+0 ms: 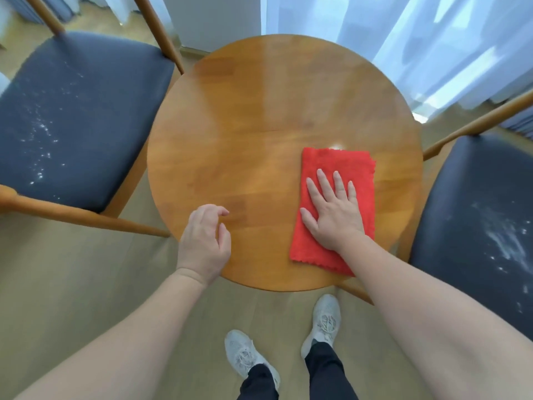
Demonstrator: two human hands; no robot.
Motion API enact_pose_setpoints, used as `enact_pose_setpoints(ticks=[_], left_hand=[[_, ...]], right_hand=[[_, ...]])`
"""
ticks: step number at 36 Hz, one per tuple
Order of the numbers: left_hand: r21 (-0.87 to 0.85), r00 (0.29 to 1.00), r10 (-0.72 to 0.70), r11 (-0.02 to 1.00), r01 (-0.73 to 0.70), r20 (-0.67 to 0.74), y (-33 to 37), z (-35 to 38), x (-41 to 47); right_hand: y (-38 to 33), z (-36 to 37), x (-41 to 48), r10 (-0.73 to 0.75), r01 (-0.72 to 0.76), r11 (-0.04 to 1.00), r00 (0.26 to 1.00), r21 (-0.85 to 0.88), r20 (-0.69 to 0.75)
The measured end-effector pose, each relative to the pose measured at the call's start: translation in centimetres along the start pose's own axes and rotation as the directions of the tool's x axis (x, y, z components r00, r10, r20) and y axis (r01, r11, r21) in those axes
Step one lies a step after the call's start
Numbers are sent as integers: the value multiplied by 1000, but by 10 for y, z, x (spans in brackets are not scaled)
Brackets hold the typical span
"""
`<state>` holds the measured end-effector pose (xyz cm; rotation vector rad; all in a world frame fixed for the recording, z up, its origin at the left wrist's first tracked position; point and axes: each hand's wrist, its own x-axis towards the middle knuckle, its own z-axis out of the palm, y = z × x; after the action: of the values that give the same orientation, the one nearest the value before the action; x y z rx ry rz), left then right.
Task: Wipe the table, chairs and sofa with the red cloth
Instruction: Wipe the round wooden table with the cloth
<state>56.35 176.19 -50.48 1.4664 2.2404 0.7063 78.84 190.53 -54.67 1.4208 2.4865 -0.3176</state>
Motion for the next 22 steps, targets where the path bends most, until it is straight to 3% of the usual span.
enact_pose_setpoints(ticks=[14, 19, 22], left_hand=[[27, 997, 56, 998, -58, 61, 78, 20, 10], [72, 993, 55, 995, -62, 105, 115, 2, -4], [104, 991, 49, 993, -62, 127, 138, -11, -8]], right_hand=[[90, -4, -21, 105, -103, 994, 986, -23, 133], [102, -23, -27, 204, -223, 973, 952, 62, 227], [103, -34, -28, 226, -250, 964, 951, 93, 213]])
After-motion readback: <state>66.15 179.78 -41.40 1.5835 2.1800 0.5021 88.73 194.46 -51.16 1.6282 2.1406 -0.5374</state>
